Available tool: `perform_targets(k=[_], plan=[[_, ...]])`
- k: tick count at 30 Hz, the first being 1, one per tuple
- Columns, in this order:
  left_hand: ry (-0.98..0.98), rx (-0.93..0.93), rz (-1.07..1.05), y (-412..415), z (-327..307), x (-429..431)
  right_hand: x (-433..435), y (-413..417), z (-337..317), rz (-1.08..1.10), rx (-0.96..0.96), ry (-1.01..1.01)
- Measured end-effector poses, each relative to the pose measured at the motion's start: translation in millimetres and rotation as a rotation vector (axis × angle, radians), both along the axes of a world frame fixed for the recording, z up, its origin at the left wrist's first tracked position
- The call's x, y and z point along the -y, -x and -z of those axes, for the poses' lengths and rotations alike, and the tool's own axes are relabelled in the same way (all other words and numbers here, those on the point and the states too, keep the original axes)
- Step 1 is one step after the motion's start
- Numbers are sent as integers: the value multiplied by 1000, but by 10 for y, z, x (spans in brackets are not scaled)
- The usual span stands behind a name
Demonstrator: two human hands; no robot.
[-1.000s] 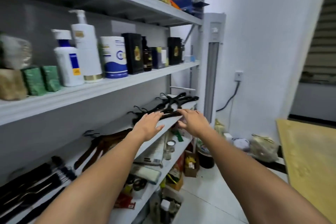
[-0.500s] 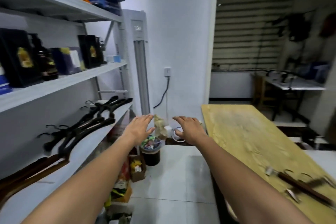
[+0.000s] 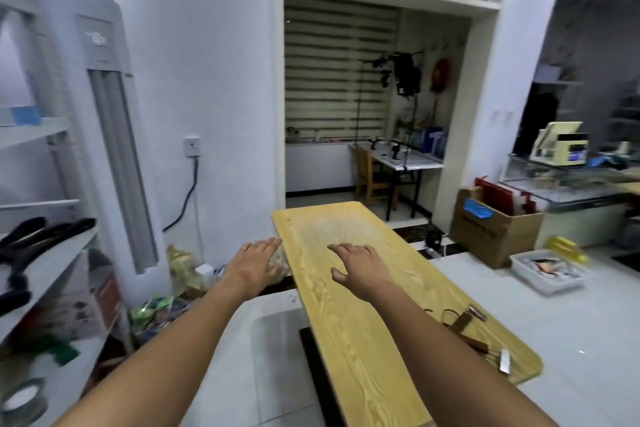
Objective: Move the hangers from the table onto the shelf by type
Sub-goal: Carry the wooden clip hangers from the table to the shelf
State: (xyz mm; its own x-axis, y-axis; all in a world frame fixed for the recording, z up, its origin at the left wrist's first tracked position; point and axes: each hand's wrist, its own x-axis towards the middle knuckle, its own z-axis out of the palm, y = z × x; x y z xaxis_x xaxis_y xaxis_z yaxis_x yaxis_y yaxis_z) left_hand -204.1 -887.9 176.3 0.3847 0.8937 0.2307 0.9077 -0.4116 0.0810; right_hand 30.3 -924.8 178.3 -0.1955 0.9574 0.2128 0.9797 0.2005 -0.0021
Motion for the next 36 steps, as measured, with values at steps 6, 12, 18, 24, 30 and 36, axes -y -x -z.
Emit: perform_targets(k=[6, 12, 18, 24, 30, 36], plan=[[24, 17, 159, -566, -66, -574, -212, -511, 45, 187, 23, 23], [43, -5, 265, -1057, 8, -982, -226, -969, 156, 360, -4, 66], [94, -5, 383, -1541, 277, -1067, -105, -1371, 381, 516, -26, 93], [129, -45, 438, -1957, 472, -1188, 10, -1787, 584, 704, -77, 56], [174, -80, 487, -2497, 590, -1261, -29, -2206, 717, 752, -99, 53], [234, -57, 521, -3079, 798, -1281, -214, -2688, 906, 736, -104, 97]])
